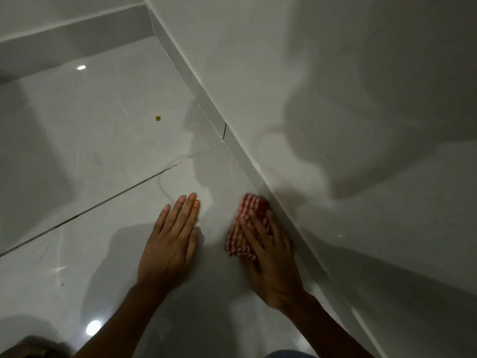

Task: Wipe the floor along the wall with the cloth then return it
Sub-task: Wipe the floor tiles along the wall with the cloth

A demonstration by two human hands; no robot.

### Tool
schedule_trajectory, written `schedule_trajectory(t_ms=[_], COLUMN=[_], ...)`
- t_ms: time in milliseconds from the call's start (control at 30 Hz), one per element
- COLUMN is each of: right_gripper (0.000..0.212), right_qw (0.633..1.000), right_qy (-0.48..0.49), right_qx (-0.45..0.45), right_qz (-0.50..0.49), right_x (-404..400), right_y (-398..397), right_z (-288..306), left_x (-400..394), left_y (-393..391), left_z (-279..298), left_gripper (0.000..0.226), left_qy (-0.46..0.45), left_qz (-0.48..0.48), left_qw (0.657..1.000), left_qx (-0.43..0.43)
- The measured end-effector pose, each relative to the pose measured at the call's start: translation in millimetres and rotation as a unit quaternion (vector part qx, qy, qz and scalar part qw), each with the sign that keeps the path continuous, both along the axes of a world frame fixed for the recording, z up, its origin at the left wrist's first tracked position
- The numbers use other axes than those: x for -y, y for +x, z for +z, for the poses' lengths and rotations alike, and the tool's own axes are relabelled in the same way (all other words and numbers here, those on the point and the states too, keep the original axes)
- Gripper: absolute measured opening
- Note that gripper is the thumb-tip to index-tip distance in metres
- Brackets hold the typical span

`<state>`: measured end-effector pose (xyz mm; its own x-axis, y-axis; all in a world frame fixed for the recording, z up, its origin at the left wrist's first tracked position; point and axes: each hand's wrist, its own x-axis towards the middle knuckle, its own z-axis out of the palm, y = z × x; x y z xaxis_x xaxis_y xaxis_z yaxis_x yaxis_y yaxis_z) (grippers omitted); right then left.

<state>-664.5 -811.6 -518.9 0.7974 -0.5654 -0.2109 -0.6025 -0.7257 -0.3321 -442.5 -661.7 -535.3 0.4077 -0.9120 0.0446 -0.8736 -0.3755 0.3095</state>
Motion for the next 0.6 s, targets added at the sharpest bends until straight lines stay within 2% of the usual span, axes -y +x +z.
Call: schedule_trajectory(t_ms=[133, 233, 367, 433, 600], right_gripper=[0.065, 0.065, 0.062, 0.060, 0.060], right_qw=[0.999, 0.999, 0.994, 0.993, 0.998], right_qy=[-0.010, 0.016, 0.030, 0.057, 0.024], right_qx=[0.019, 0.038, 0.102, 0.103, 0.049], right_qz=[0.025, 0.022, 0.012, -0.022, -0.025], right_x=[8.8, 23.9, 34.4, 28.4, -11.3], right_y=[17.7, 62.0, 103.1, 94.3, -0.8], right_z=[1.0, 6.9, 13.7, 15.0, 12.4], left_x=[0.9, 1.2, 0.5, 0.7, 1.5], left_y=[-1.3, -2.6, -2.6, -3.6, -5.1], left_z=[2.9, 5.9, 5.4, 5.5, 7.3], left_gripper=[0.061, 0.061, 0.061, 0.062, 0.060], left_qy=[0.008, 0.015, 0.032, 0.032, 0.008], left_qz=[0.003, 0.006, 0.007, 0.006, -0.001], left_qw=[1.000, 1.000, 0.999, 0.999, 1.000], left_qx=[0.002, -0.004, -0.011, -0.004, 0.009])
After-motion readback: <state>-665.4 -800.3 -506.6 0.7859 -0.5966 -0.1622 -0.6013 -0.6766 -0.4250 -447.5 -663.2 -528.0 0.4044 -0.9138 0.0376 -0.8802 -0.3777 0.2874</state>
